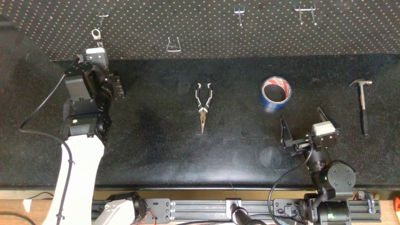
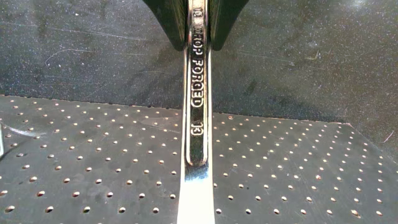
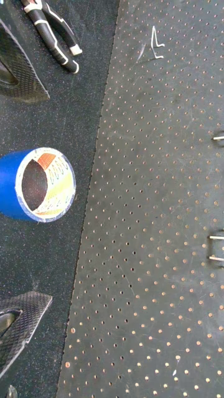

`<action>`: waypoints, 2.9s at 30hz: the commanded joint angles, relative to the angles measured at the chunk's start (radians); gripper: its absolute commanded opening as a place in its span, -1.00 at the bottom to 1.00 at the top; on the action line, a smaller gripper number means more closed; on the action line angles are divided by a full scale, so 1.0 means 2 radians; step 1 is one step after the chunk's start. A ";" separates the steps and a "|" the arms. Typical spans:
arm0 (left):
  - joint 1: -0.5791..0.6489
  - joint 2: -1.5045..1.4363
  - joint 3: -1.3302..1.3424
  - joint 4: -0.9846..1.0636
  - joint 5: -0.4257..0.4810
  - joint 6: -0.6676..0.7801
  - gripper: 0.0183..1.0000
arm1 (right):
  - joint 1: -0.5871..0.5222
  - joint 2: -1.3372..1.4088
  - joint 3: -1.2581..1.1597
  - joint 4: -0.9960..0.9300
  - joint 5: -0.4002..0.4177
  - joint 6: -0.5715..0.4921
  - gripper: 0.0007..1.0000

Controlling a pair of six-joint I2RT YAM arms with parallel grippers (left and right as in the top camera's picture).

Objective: Place Tools Onto Pegboard

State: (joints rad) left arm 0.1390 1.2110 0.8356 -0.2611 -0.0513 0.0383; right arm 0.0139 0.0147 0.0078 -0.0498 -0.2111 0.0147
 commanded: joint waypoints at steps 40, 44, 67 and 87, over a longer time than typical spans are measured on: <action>-0.007 -0.002 0.039 -0.017 -0.012 0.009 -0.98 | -0.002 -0.002 -0.002 -0.002 0.001 0.006 1.00; -0.006 0.007 0.039 -0.017 -0.012 0.009 -0.98 | -0.002 -0.002 -0.002 -0.002 0.001 0.006 1.00; 0.002 0.012 0.124 -0.142 0.029 0.009 0.99 | -0.002 -0.002 -0.002 -0.002 0.001 0.006 1.00; -0.311 0.353 0.357 -0.372 0.018 -0.290 1.00 | -0.002 -0.002 -0.002 -0.002 0.001 0.005 1.00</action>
State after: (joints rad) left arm -0.4854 1.8626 1.5146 -0.9909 0.0002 -0.5037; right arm 0.0139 0.0151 0.0074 -0.0498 -0.2108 0.0147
